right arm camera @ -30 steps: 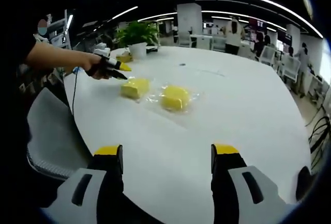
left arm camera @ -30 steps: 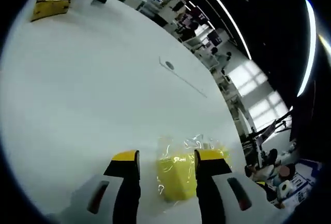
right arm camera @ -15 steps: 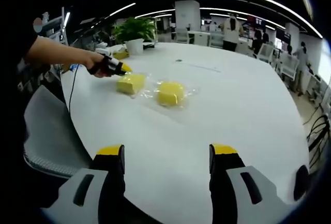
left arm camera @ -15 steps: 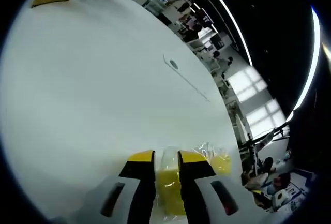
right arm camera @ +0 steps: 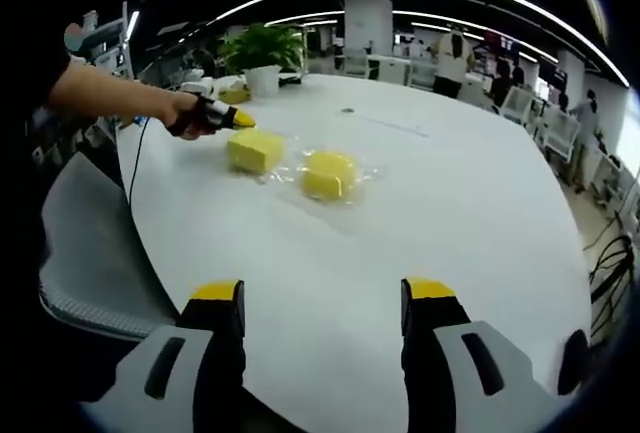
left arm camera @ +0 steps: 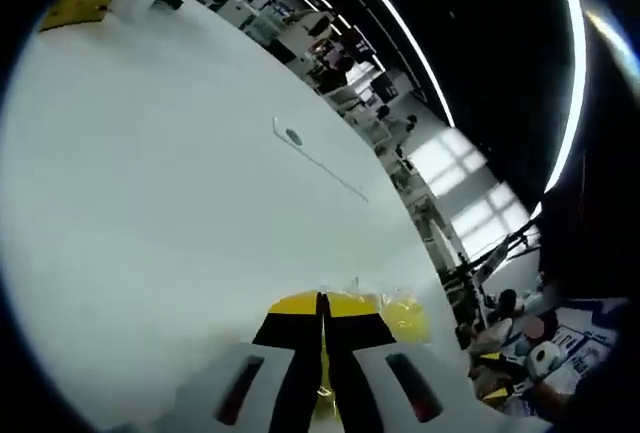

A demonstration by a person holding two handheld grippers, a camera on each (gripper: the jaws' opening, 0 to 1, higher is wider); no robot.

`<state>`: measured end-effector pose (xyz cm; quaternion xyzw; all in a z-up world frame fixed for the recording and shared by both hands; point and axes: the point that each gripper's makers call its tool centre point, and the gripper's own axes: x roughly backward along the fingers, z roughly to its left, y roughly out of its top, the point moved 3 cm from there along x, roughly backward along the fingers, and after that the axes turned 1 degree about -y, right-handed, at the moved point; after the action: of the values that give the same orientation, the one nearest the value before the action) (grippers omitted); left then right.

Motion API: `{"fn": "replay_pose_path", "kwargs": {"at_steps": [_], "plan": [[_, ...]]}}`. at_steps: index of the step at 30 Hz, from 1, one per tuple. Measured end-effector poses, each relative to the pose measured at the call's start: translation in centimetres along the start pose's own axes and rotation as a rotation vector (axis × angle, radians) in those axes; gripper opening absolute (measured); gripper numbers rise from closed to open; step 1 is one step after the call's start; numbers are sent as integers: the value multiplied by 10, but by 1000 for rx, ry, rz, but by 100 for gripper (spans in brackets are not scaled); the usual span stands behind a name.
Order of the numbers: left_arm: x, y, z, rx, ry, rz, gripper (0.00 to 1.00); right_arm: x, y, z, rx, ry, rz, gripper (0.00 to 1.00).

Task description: Compare the silicone blocks by pressing each to a similar depth, holding the contact briefly, and releasing to observe deformation and rebound differences across the visible hardness samples.

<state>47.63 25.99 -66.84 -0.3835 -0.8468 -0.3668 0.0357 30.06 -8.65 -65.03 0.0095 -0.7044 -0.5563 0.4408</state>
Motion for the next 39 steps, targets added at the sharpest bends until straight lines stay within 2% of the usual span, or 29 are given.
{"fn": "replay_pose_path", "kwargs": {"at_steps": [5, 10, 13, 17, 18, 20, 22, 23, 26, 29, 31, 32, 33, 35, 39], "plan": [[9, 11, -43, -39, -140, -46, 0, 0, 2, -2, 4, -1, -3, 57], [21, 12, -88, -140, -250, -24, 0, 0, 7, 0, 26, 8, -16, 57], [26, 8, -102, -209, -265, 10, 0, 1, 8, 1, 35, 12, -21, 57], [35, 4, -113, -342, -248, 73, 0, 4, 9, 4, 45, 22, -26, 56], [39, 6, -118, -371, -250, 70, 0, 5, 10, 4, 49, 24, -28, 56], [48, 12, -128, -353, -261, 54, 0, 6, 12, 5, 59, 29, -31, 56], [58, 19, -142, -378, -300, 28, 0, 7, 16, 6, 68, 35, -39, 56], [61, 21, -147, -385, -307, 28, 0, 7, 20, 7, 66, 45, -49, 56], [73, 24, -170, -476, -346, 36, 0, 6, 40, 15, 29, 112, -102, 55], [85, 26, -200, -600, -381, 45, 0, 6, 62, 22, 46, 167, -148, 53], [90, 29, -218, -658, -400, 24, 0, 7, 79, 28, 59, 214, -178, 54], [92, 29, -225, -652, -409, 23, 0, 8, 83, 30, 60, 224, -188, 54], [95, 32, -233, -655, -420, 6, 0, 9, 97, 35, 64, 264, -213, 53], [100, 38, -249, -655, -448, -15, 0, 9, 111, 37, 66, 291, -240, 53], [107, 45, -275, -625, -508, -29, 0, 12, 149, 38, 17, 356, -324, 55]]}}
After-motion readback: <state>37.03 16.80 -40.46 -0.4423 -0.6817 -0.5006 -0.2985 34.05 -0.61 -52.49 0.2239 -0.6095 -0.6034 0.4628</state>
